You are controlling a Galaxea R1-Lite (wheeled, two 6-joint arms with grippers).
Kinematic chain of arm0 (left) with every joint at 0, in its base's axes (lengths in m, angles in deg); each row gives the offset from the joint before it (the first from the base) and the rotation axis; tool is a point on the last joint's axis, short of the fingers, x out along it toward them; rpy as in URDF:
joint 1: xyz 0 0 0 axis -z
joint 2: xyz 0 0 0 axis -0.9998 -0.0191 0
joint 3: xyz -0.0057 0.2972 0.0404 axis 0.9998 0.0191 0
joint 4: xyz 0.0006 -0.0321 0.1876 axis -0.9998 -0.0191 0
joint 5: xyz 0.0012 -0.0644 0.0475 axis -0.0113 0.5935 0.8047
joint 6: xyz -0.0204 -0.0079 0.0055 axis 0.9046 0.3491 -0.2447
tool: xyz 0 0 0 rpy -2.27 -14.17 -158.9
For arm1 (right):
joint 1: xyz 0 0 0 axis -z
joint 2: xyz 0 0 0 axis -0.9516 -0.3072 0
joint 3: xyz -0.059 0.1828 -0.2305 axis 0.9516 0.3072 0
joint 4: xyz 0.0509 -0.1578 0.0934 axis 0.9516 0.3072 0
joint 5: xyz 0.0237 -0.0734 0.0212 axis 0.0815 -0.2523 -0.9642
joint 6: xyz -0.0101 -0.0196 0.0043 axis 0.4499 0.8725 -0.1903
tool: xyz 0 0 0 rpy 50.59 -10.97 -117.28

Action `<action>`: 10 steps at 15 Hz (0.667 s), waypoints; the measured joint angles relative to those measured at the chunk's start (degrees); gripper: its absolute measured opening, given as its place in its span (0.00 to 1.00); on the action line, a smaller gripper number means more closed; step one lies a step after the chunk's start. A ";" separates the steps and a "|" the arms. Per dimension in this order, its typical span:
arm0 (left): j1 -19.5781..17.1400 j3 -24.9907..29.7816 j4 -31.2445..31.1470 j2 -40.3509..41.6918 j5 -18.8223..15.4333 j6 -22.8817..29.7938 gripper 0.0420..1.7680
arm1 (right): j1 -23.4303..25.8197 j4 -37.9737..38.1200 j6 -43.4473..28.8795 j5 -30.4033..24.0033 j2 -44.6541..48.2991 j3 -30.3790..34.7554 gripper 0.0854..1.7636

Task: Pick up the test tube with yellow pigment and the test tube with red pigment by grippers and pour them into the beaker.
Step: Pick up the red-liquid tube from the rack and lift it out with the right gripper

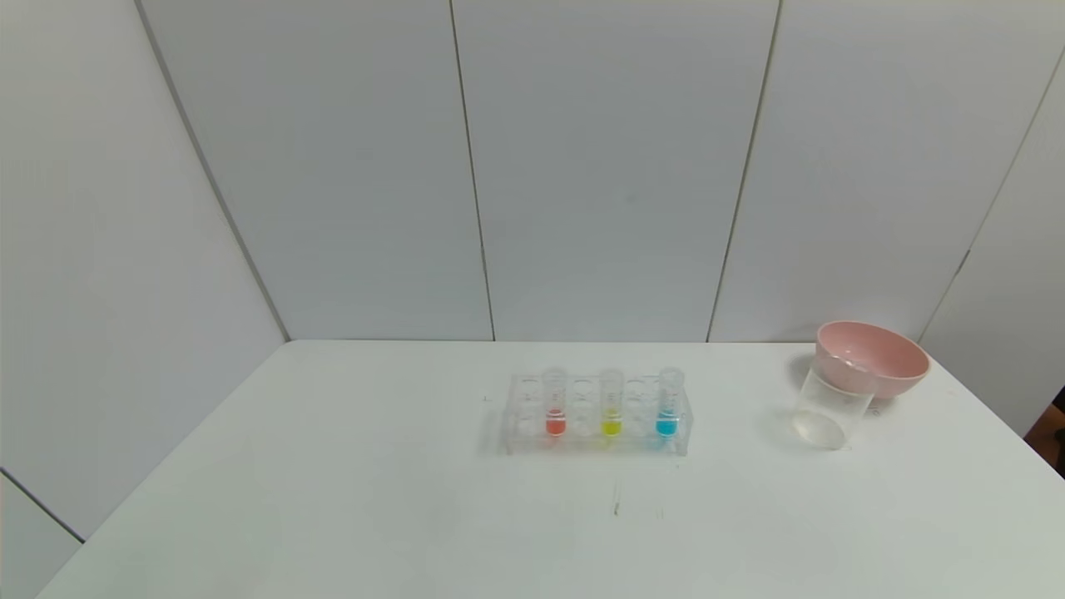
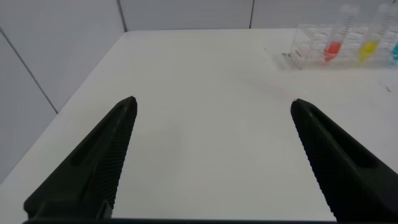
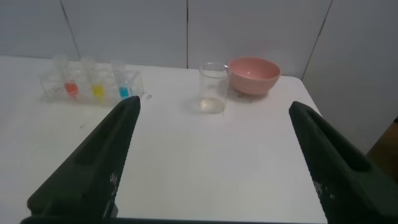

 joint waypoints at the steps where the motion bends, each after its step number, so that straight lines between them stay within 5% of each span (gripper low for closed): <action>1: 0.00 0.00 0.00 0.00 0.00 0.00 1.00 | -0.15 0.17 -0.21 -0.06 -4.11 -4.35 0.97; 6: 0.00 0.00 0.00 0.00 -0.01 0.00 1.00 | -2.04 -5.25 -3.04 1.45 -32.63 -27.70 0.97; 8: 0.00 0.00 0.00 0.00 0.00 0.00 1.00 | -8.13 -9.22 -5.35 7.40 -44.11 -33.71 0.97; 10: 0.00 0.00 0.02 0.00 0.00 0.00 1.00 | -19.30 -13.57 -8.42 17.14 -52.35 -35.95 0.97</action>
